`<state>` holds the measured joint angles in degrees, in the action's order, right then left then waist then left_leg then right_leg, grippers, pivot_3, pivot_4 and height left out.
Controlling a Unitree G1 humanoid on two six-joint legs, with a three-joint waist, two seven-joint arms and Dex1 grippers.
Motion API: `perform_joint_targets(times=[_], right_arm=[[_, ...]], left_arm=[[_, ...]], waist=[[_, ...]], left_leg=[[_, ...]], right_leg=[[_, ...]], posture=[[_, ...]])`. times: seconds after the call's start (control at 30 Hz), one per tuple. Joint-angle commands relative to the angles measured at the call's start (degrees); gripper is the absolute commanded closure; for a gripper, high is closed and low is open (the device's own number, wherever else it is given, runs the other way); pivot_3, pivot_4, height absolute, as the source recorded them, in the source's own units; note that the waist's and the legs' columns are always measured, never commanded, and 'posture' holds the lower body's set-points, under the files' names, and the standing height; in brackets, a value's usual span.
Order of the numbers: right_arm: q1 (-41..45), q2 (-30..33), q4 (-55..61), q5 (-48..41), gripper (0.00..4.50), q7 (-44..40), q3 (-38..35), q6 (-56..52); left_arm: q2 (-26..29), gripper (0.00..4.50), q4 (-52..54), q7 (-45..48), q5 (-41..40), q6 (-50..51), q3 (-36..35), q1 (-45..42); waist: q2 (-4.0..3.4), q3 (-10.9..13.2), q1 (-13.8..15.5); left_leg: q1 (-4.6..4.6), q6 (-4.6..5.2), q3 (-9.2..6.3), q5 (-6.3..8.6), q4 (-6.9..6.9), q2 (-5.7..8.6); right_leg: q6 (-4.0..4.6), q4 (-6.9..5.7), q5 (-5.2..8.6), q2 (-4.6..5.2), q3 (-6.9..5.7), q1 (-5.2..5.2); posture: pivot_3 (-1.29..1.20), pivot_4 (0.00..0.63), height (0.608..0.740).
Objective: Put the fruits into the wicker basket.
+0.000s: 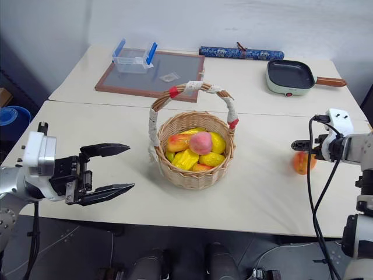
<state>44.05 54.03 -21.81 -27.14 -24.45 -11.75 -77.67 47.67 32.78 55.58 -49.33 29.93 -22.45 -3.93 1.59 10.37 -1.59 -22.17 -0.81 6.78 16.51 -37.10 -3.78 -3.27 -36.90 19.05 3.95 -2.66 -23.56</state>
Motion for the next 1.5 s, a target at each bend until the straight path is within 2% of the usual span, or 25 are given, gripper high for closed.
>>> perform_joint_targets(times=[0.03,0.23,0.5,0.6,0.67,0.7,0.8,0.87,0.93,1.0,1.03,1.17,1.27,1.4,1.5], right_arm=[[-0.83,3.50,5.50,0.05,0.02,-2.27,1.75,-3.48],[-2.37,3.45,3.24,4.48,0.02,-1.85,4.64,0.66],[-4.81,1.93,-0.69,6.03,0.02,-3.11,6.33,-2.02],[-5.43,2.86,-0.05,5.59,0.59,-4.88,6.58,-2.38],[-5.20,3.36,0.14,4.68,1.24,-6.61,5.03,-1.87],[-4.97,3.58,0.30,3.54,1.49,-8.39,3.75,-1.19],[-7.71,5.42,6.07,0.29,1.52,-17.46,2.09,6.34],[-14.24,8.81,17.00,-1.50,1.52,-30.56,2.38,19.40],[-18.86,9.60,26.98,-4.16,1.52,-41.21,1.39,30.19],[-19.01,9.43,33.77,-7.61,1.52,-44.91,2.53,30.43],[-17.25,7.91,36.81,-9.53,1.52,-44.74,3.51,29.65],[-4.92,-4.44,44.14,-14.79,1.52,-35.15,8.57,23.79],[1.08,-14.68,45.59,-12.07,1.52,-26.65,14.63,23.00],[3.71,-21.12,44.27,-6.68,1.52,-19.82,20.62,23.92],[4.15,-23.42,43.10,-2.47,1.52,-17.29,24.18,25.99]], left_arm=[[-0.29,0.00,-0.37,0.47,-0.28,-1.20,0.52,-1.06],[-0.76,0.00,-0.96,0.44,-0.05,-1.46,2.09,-2.42],[-1.17,0.00,-0.75,-0.04,0.18,-1.91,2.45,-2.07],[-1.22,0.00,-0.71,-0.08,0.20,-1.98,2.16,-1.93],[-1.20,0.00,-0.79,-0.03,0.22,-2.06,1.99,-1.76],[-1.21,0.00,-0.81,-0.06,0.20,-2.08,1.96,-1.70],[-1.18,0.00,-0.89,0.09,0.15,-2.17,1.79,-1.35],[-1.01,0.00,-1.04,0.27,0.00,-1.95,1.65,-1.02],[-0.82,0.00,-1.38,0.64,0.02,-1.91,1.56,-0.71],[-0.65,0.00,-1.74,0.94,0.11,-1.95,1.57,-0.69],[-0.58,0.00,-1.98,1.07,0.14,-1.94,1.61,-0.83],[-0.52,0.00,-2.20,1.18,0.13,-1.79,1.56,-0.90],[-0.43,0.00,-1.35,0.77,-0.47,-1.29,0.54,0.33],[-0.43,0.00,-0.87,0.32,-0.82,-0.90,-0.43,1.85],[-0.49,0.00,-0.45,-0.11,-1.03,-0.77,-1.02,2.56]], waist=[[-0.20,0.12,0.00],[-0.29,0.18,-0.14],[-0.32,0.19,-0.07],[-0.32,0.19,-0.12],[-0.32,0.19,-0.07],[-0.32,0.19,-0.07],[-0.32,0.20,-0.02],[-0.41,0.24,0.02],[-0.48,0.29,0.04],[-0.48,0.29,-0.35],[-0.47,0.29,-0.55],[-0.35,0.37,-1.44],[-0.33,0.38,-1.57],[-0.32,0.38,-1.07],[-0.32,0.38,-0.90]], left_leg=[[-0.01,0.01,0.00,0.00,0.00,0.01],[-0.02,0.01,0.09,-0.01,0.00,0.02],[-0.02,-0.03,0.16,-0.03,-0.02,0.00],[-0.01,-0.03,0.17,-0.03,-0.07,-0.02],[0.00,-0.03,0.17,-0.03,-0.08,-0.01],[0.00,-0.03,0.16,-0.04,-0.08,-0.01],[-0.01,-0.03,0.17,-0.04,-0.06,-0.01],[-0.02,-0.03,0.16,-0.03,0.00,-0.01],[-0.02,-0.06,0.15,-0.01,0.04,-0.04],[0.03,-0.17,0.15,0.03,0.01,-0.18],[0.04,-0.21,0.17,0.04,-0.02,-0.26],[0.15,-0.23,0.19,-0.03,-0.04,-0.27],[0.18,-0.16,0.09,-0.08,-0.04,-0.26],[0.03,-0.28,-0.02,-0.17,-0.05,-0.21],[-0.04,-0.21,-0.01,-0.13,-0.08,-0.13]], right_leg=[[0.00,0.00,0.00,0.00,0.01,-0.02],[-0.01,-0.03,-0.01,-0.04,0.08,-0.07],[-0.04,-0.06,-0.02,-0.13,0.17,-0.12],[-0.06,-0.08,-0.03,-0.15,0.19,-0.10],[-0.07,-0.09,-0.04,-0.16,0.21,-0.10],[-0.07,-0.09,-0.04,-0.17,0.21,-0.10],[-0.08,-0.09,-0.04,-0.20,0.23,-0.11],[-0.09,-0.07,-0.04,-0.22,0.24,-0.13],[-0.12,-0.03,-0.03,-0.29,0.23,-0.13],[-0.13,-0.04,-0.03,-0.42,0.21,-0.12],[-0.13,-0.06,-0.04,-0.46,0.22,-0.10],[0.02,-0.22,-0.15,-0.43,0.27,-0.08],[0.11,-0.35,-0.20,-0.42,0.27,-0.09],[0.20,-0.45,-0.15,-0.31,0.22,-0.23],[0.20,-0.48,-0.15,-0.18,0.20,-0.29]], posture=[[0.00,0.150,0.740],[0.00,0.150,0.740],[0.00,0.150,0.740],[0.00,0.150,0.740],[0.00,0.150,0.740],[0.00,0.150,0.740],[0.00,0.150,0.740],[0.00,0.150,0.740],[0.00,0.150,0.740],[0.00,0.150,0.740],[0.00,0.150,0.740],[0.00,0.150,0.740],[0.00,0.150,0.740],[0.00,0.150,0.740],[0.00,0.150,0.740]])
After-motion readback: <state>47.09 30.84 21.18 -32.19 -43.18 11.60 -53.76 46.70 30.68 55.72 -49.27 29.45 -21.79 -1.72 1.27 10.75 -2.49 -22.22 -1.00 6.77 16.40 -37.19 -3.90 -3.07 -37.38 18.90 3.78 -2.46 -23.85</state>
